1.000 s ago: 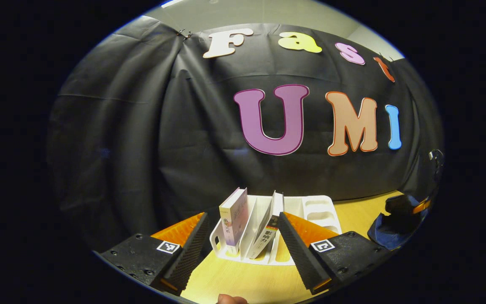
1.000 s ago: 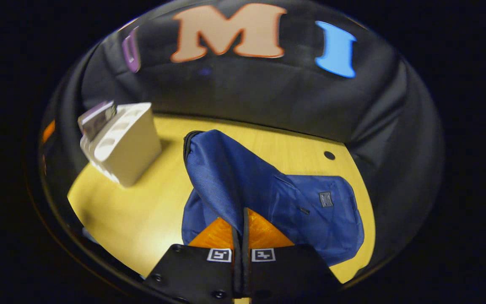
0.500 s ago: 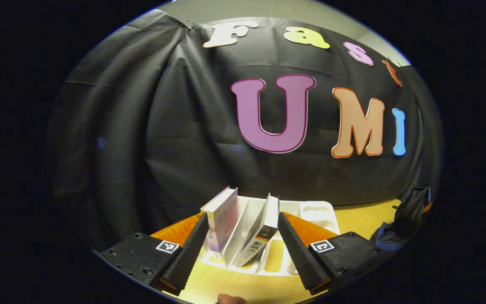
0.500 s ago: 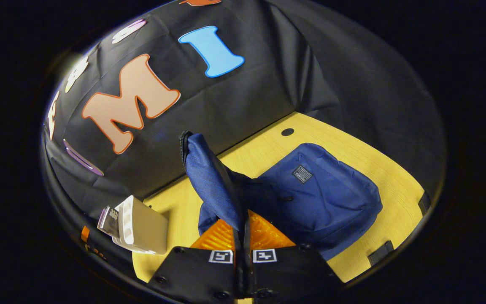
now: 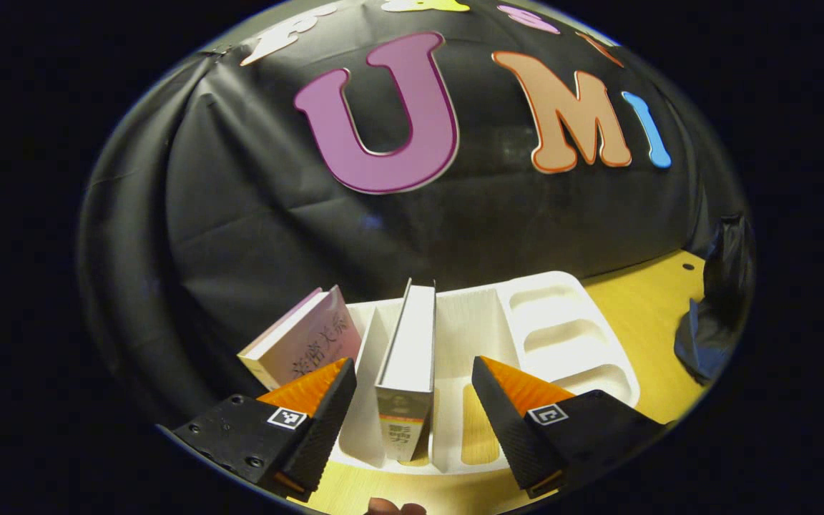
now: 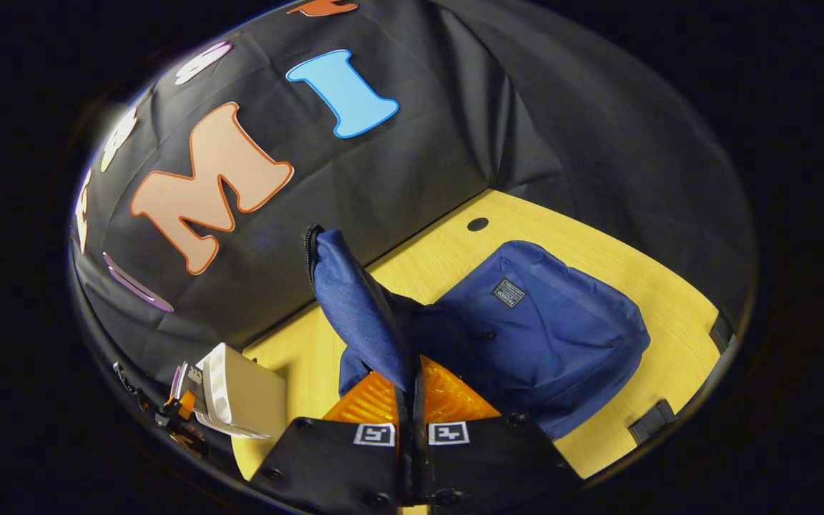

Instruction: Open the schoolbag, grab two books from the bookshelf and put them into the schoolbag.

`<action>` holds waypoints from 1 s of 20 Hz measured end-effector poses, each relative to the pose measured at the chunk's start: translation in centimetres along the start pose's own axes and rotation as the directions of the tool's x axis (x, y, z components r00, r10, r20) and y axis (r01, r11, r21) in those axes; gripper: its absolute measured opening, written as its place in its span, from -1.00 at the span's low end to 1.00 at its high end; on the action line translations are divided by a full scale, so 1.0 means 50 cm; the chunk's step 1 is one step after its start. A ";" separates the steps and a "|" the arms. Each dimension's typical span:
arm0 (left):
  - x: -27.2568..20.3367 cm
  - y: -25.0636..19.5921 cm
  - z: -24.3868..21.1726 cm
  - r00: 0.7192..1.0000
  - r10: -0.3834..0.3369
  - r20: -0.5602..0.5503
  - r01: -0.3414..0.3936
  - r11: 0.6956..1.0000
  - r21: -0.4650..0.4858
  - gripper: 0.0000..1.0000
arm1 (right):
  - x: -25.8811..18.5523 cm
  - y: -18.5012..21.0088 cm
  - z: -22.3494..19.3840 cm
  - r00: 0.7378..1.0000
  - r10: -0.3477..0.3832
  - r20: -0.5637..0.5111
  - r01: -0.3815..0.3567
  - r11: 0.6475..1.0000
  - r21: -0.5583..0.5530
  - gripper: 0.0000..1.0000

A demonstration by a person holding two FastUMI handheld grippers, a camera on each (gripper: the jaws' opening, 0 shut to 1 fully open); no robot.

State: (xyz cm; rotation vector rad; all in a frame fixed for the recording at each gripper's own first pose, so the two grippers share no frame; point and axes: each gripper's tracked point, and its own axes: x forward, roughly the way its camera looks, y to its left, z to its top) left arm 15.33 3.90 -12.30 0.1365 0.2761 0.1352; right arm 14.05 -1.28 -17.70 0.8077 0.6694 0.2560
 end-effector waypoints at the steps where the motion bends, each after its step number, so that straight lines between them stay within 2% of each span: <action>1: 0.012 -0.003 -0.002 1.000 -0.002 -0.008 0.002 1.000 0.016 1.00 | 0.001 0.000 -0.001 1.000 -0.002 -0.001 0.002 1.000 -0.002 -0.92; 4: 0.046 -0.005 0.006 0.998 -0.023 -0.064 0.031 0.993 0.113 0.88 | 0.003 0.002 -0.003 1.000 -0.007 -0.005 0.007 1.000 -0.013 -0.94; 7: 0.049 -0.011 -0.011 0.975 -0.061 -0.214 0.101 0.979 0.179 0.73 | 0.001 0.004 -0.001 1.000 -0.006 -0.009 0.006 1.000 -0.021 -0.93; 8: 0.052 -0.011 -0.027 0.954 -0.065 -0.292 0.125 0.974 0.191 0.67 | 0.001 0.003 -0.003 1.000 -0.004 -0.008 0.004 1.000 -0.023 -0.94; 10: 0.046 -0.009 -0.068 0.890 -0.073 -0.449 0.182 0.962 0.204 0.66 | 0.004 0.002 -0.006 1.000 0.002 -0.007 -0.002 1.000 -0.020 -0.94; 12: 0.032 -0.013 -0.114 0.796 -0.096 -0.597 0.251 0.951 0.181 0.68 | 0.003 0.003 -0.005 1.000 0.007 -0.012 -0.007 1.000 -0.029 -0.94; 13: 0.026 -0.016 -0.117 0.762 -0.099 -0.640 0.269 0.947 0.174 0.82 | 0.003 0.005 -0.004 1.000 0.010 -0.013 -0.011 0.999 -0.031 -0.94; 14: 0.024 -0.019 -0.109 0.748 -0.109 -0.654 0.291 0.941 0.176 0.82 | 0.004 0.005 -0.007 1.000 0.014 -0.014 -0.014 0.999 -0.033 -0.94; 15: 0.023 -0.016 -0.107 0.734 -0.111 -0.670 0.309 0.933 0.184 0.70 | 0.004 0.004 -0.010 1.000 0.017 -0.016 -0.017 0.999 -0.035 -0.93; 19: 0.037 0.003 -0.060 0.721 -0.111 -0.684 0.314 0.932 0.180 0.31 | 0.016 0.006 -0.019 0.999 0.026 -0.034 -0.028 0.998 -0.049 -0.94; 20: 0.038 0.006 -0.053 0.709 -0.108 -0.697 0.312 0.934 0.173 0.29 | 0.018 0.007 -0.022 0.999 0.030 -0.036 -0.031 0.998 -0.048 -0.94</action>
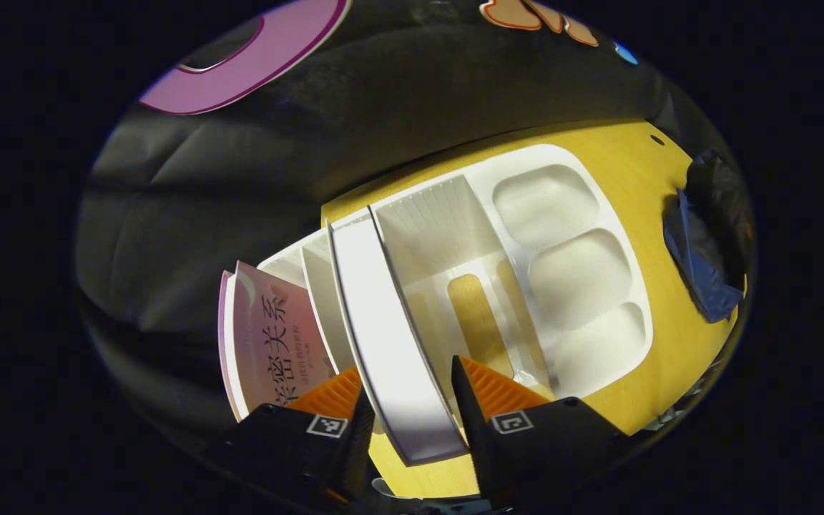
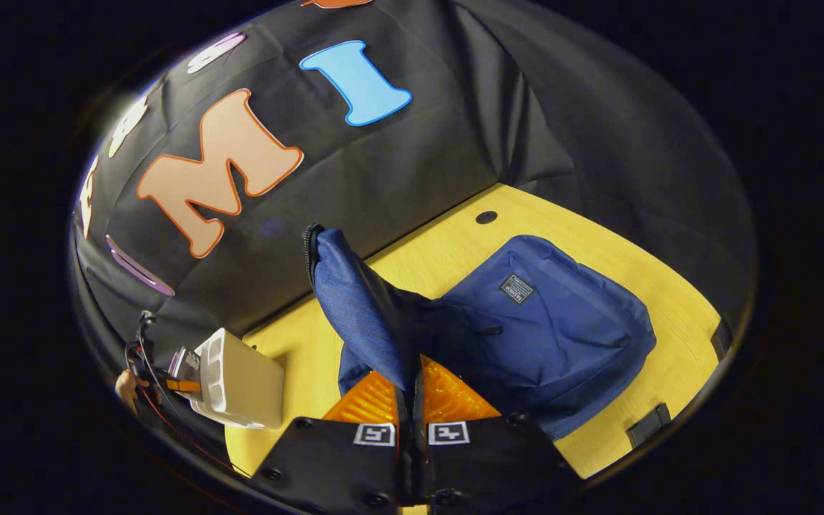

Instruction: Open the schoolbag, grab two books from the bookshelf and put them into the schoolbag.

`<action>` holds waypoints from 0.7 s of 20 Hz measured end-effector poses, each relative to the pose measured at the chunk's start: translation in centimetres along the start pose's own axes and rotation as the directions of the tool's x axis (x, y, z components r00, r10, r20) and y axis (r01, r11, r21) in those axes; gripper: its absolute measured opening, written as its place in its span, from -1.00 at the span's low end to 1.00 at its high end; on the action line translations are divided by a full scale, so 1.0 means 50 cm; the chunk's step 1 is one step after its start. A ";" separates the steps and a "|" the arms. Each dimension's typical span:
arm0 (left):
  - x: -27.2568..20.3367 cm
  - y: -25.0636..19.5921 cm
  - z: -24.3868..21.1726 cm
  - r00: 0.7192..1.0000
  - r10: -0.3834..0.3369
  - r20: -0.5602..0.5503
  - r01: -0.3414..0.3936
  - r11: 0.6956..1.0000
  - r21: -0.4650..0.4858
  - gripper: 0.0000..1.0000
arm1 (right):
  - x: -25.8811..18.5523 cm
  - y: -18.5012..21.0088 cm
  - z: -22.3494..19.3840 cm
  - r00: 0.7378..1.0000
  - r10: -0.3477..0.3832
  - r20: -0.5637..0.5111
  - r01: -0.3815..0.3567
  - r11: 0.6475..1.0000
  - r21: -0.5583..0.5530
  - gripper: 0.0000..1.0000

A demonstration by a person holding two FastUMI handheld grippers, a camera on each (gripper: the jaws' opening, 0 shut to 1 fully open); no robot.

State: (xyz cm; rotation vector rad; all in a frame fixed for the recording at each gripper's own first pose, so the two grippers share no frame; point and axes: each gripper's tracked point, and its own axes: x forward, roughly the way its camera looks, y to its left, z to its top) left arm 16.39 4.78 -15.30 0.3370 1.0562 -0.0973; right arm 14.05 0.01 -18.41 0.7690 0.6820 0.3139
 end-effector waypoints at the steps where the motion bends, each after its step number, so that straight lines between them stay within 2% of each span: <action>1: 0.002 0.009 -0.004 1.000 0.005 -0.025 -0.004 1.000 0.004 0.07 | 0.001 0.000 -0.002 1.000 0.003 -0.002 -0.003 1.000 0.000 -0.94; 4: 0.004 0.022 -0.013 0.997 -0.009 -0.081 0.011 1.000 0.025 -0.20 | 0.002 0.003 -0.004 1.000 0.011 -0.006 -0.011 1.000 -0.005 -0.94; 5: -0.002 0.028 -0.019 0.996 -0.018 -0.091 0.020 1.000 0.020 -0.16 | 0.002 0.002 -0.002 1.000 0.012 -0.005 -0.012 1.000 -0.006 -0.94; 8: -0.016 0.041 -0.036 0.994 -0.068 -0.091 0.066 0.997 -0.034 -0.31 | 0.009 -0.002 -0.009 1.000 0.017 -0.005 -0.017 1.000 0.002 -0.94; 9: -0.024 0.044 -0.042 0.993 -0.084 -0.088 0.081 0.996 -0.045 -0.27 | 0.011 -0.003 -0.007 1.000 0.016 -0.005 -0.016 1.000 0.003 -0.94; 12: -0.043 0.055 -0.041 0.995 -0.092 -0.049 0.089 0.995 -0.045 -0.39 | 0.008 -0.001 -0.008 1.000 0.017 -0.011 -0.017 1.000 -0.006 -0.94; 14: -0.070 0.063 -0.032 0.996 -0.092 -0.016 0.091 0.995 -0.043 -0.34 | 0.013 0.000 -0.012 1.000 0.019 -0.015 -0.019 1.000 -0.013 -0.94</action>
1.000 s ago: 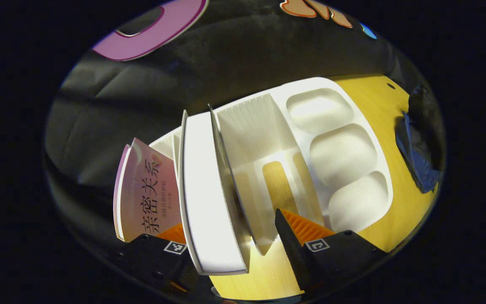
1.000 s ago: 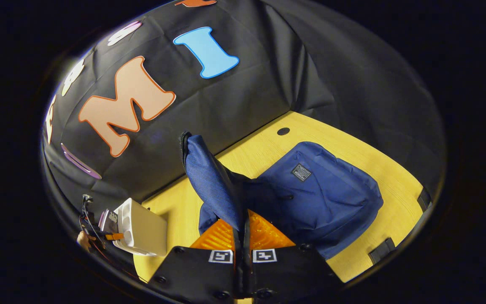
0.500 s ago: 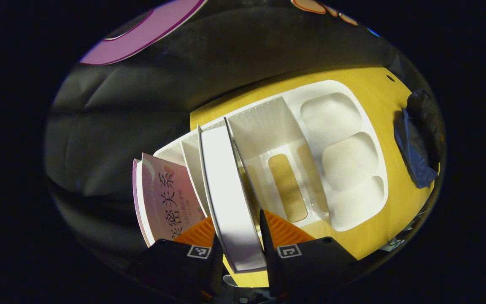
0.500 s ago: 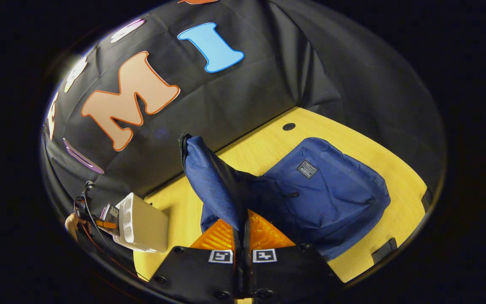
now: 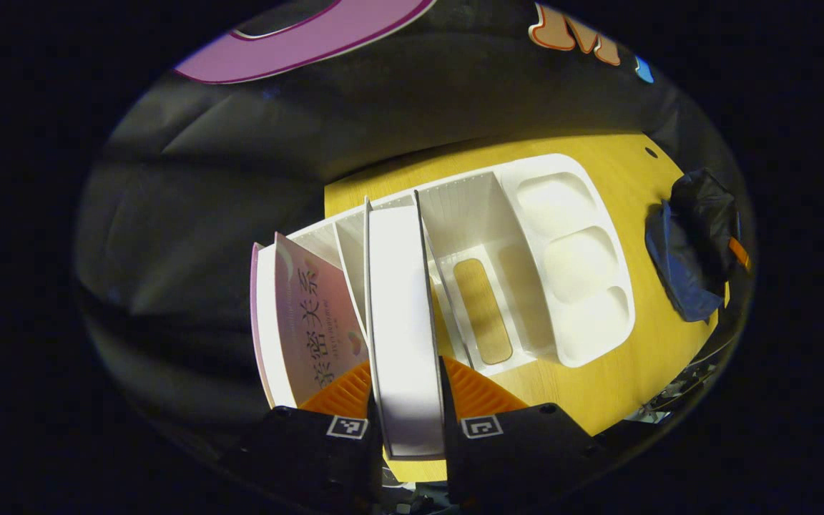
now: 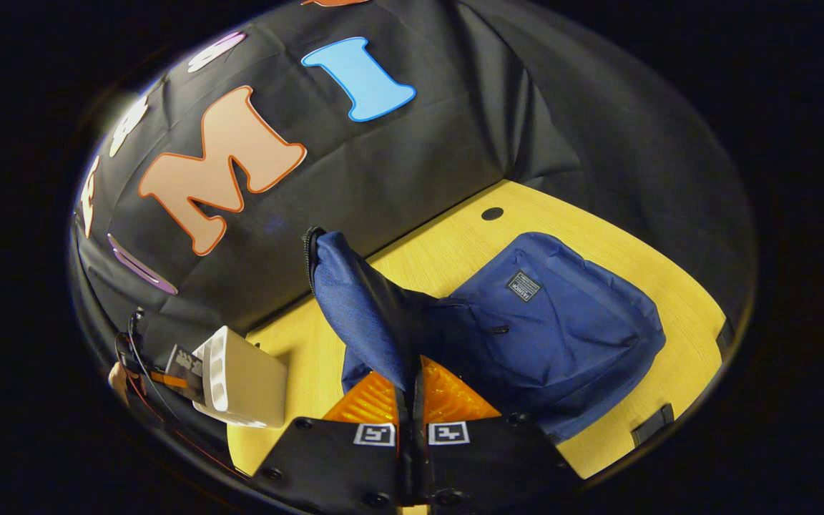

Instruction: Open the schoolbag, grab two books from the bookshelf and put them into the schoolbag.

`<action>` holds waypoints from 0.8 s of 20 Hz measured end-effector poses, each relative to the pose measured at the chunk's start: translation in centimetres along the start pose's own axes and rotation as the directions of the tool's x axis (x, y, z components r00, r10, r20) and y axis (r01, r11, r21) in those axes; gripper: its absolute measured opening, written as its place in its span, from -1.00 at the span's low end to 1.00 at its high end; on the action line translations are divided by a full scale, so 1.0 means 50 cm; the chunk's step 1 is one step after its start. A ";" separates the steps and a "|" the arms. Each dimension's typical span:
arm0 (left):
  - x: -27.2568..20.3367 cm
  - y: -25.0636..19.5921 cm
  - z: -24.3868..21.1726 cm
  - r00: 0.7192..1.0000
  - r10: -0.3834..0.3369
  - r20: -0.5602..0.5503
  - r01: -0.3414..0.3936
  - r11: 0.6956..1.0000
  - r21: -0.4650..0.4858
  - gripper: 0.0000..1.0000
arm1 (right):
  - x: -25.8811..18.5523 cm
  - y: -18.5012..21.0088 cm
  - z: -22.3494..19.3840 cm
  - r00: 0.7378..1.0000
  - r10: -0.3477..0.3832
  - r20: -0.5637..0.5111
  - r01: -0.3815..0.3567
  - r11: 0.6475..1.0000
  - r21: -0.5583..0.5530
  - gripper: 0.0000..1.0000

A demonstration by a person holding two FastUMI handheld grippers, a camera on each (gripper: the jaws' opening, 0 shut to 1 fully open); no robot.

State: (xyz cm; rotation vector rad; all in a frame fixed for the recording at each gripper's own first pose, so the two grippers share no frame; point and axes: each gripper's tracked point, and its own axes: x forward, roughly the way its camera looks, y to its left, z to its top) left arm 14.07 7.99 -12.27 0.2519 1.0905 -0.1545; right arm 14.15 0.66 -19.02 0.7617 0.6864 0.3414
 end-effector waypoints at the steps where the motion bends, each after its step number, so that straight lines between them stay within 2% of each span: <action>1: -0.017 0.002 0.002 1.000 0.000 0.017 0.000 1.000 0.000 -0.34 | 0.002 -0.001 0.001 1.000 0.000 -0.002 0.000 1.000 -0.001 -0.93; 3: -0.064 0.011 0.019 0.998 0.003 0.069 -0.003 1.000 -0.001 -0.30 | 0.003 -0.001 -0.001 1.000 0.001 -0.001 -0.001 1.000 0.001 -0.94; 6: -0.155 0.029 0.038 0.989 0.002 0.149 0.000 1.000 -0.016 -0.36 | 0.001 0.000 0.001 1.000 0.004 -0.003 -0.004 1.000 -0.001 -0.94; 9: -0.248 0.047 0.044 0.968 -0.008 0.249 0.025 0.997 -0.067 -0.35 | 0.000 0.000 0.001 1.000 0.007 -0.002 -0.007 1.000 -0.004 -0.94; 11: -0.292 0.048 0.047 0.948 -0.044 0.316 0.086 0.989 -0.123 -0.35 | 0.002 0.002 0.003 1.000 0.010 0.001 -0.010 1.000 -0.005 -0.93; 12: -0.312 0.039 0.050 0.933 -0.078 0.351 0.141 0.978 -0.157 -0.31 | 0.000 0.001 0.001 1.000 0.012 0.002 -0.011 1.000 -0.005 -0.94; 13: -0.317 0.028 0.059 0.915 -0.117 0.385 0.205 0.959 -0.194 -0.43 | 0.000 0.002 0.002 1.000 0.014 0.003 -0.014 1.000 -0.005 -0.94; 14: -0.319 0.017 0.059 0.900 -0.153 0.407 0.262 0.938 -0.228 -0.33 | 0.000 0.002 0.001 1.000 0.016 0.003 -0.016 1.000 -0.005 -0.94; 15: -0.314 0.004 0.049 0.894 -0.187 0.407 0.310 0.915 -0.259 -0.39 | 0.000 0.001 0.002 1.000 0.016 0.001 -0.016 1.000 -0.006 -0.94; 16: -0.305 0.005 0.039 0.893 -0.183 0.412 0.317 0.905 -0.284 -0.36 | 0.000 0.001 0.000 1.000 0.018 0.001 -0.018 1.000 -0.007 -0.94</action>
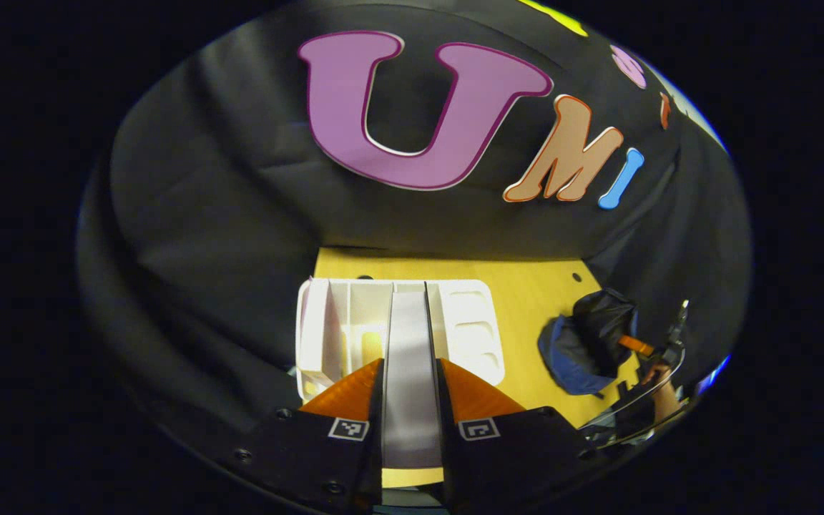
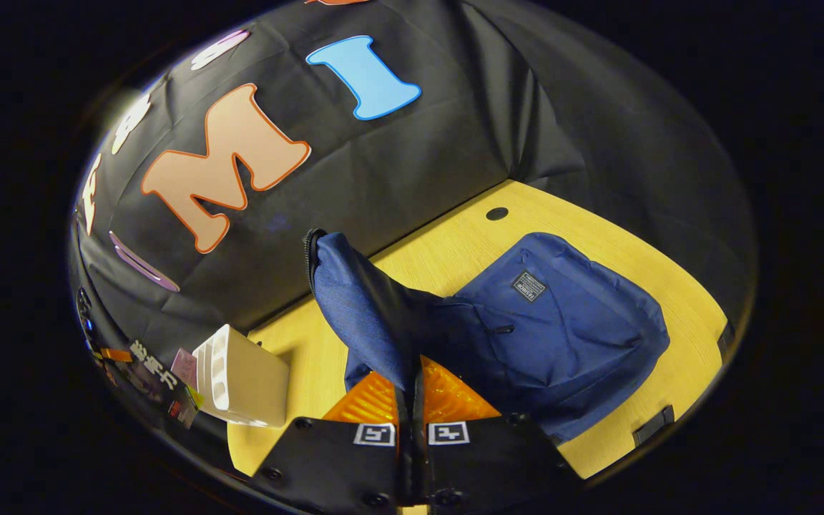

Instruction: Open the schoolbag, grab two books from the bookshelf and put them into the schoolbag.

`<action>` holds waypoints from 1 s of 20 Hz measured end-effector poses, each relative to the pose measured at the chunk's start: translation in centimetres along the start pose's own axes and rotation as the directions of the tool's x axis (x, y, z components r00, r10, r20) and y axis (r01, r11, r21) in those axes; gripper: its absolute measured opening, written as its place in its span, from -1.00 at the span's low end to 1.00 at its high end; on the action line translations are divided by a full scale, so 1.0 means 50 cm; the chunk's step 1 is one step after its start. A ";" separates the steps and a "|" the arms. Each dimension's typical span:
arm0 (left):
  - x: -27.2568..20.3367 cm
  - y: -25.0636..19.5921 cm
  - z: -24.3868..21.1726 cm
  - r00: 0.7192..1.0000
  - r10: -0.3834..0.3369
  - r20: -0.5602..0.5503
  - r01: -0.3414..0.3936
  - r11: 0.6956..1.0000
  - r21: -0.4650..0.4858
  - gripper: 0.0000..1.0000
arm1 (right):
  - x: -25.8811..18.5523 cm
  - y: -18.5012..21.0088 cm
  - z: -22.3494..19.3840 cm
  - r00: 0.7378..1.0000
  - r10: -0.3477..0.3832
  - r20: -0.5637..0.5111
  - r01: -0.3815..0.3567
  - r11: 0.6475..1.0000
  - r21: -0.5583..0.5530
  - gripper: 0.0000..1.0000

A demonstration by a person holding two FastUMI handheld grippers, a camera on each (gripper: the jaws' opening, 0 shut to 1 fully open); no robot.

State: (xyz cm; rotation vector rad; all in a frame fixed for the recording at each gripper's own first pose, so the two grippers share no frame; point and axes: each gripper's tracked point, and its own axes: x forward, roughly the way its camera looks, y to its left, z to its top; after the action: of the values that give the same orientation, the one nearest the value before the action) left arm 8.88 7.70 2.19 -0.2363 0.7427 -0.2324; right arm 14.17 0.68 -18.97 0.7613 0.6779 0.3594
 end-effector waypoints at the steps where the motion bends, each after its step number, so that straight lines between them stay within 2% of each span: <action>1: 0.010 0.000 -0.021 1.000 -0.008 -0.030 0.008 1.000 -0.009 -0.39 | 0.001 0.000 0.000 1.000 0.001 -0.001 -0.001 1.000 -0.002 -0.94; 2: 0.018 0.002 -0.045 0.998 -0.012 -0.068 0.010 1.000 -0.027 -0.43 | -0.001 0.000 -0.001 1.000 0.002 -0.002 -0.002 1.000 -0.005 -0.94; 8: -0.015 0.024 -0.090 0.993 -0.055 -0.103 0.043 0.992 -0.117 -0.45 | -0.002 0.001 -0.001 1.000 0.006 -0.008 -0.007 1.000 -0.012 -0.94; 11: -0.046 0.004 -0.087 0.991 -0.120 -0.059 0.101 0.961 -0.256 -0.46 | -0.001 0.001 0.000 1.000 0.013 -0.009 -0.014 1.000 -0.003 -0.94; 13: -0.047 -0.022 -0.071 0.986 -0.168 0.018 0.163 0.918 -0.361 -0.46 | -0.003 -0.001 0.002 1.000 0.018 -0.010 -0.018 1.000 0.004 -0.94; 15: -0.041 -0.069 -0.059 0.969 -0.225 0.099 0.245 0.854 -0.460 -0.46 | -0.003 -0.001 0.001 1.000 0.021 -0.013 -0.021 1.000 0.006 -0.94; 17: -0.026 -0.122 -0.050 0.948 -0.271 0.168 0.319 0.797 -0.513 -0.44 | -0.002 -0.002 0.002 1.000 0.022 -0.018 -0.022 1.000 -0.003 -0.94; 20: 0.030 -0.189 -0.034 0.922 -0.290 0.256 0.386 0.719 -0.578 -0.46 | -0.004 -0.002 0.001 0.999 0.026 -0.019 -0.026 1.000 -0.002 -0.94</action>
State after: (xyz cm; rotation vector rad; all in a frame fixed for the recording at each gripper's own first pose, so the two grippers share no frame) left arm 7.62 -1.92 2.80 -1.0253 0.6012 -0.3109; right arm 14.07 0.51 -18.94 0.7659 0.6858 0.3912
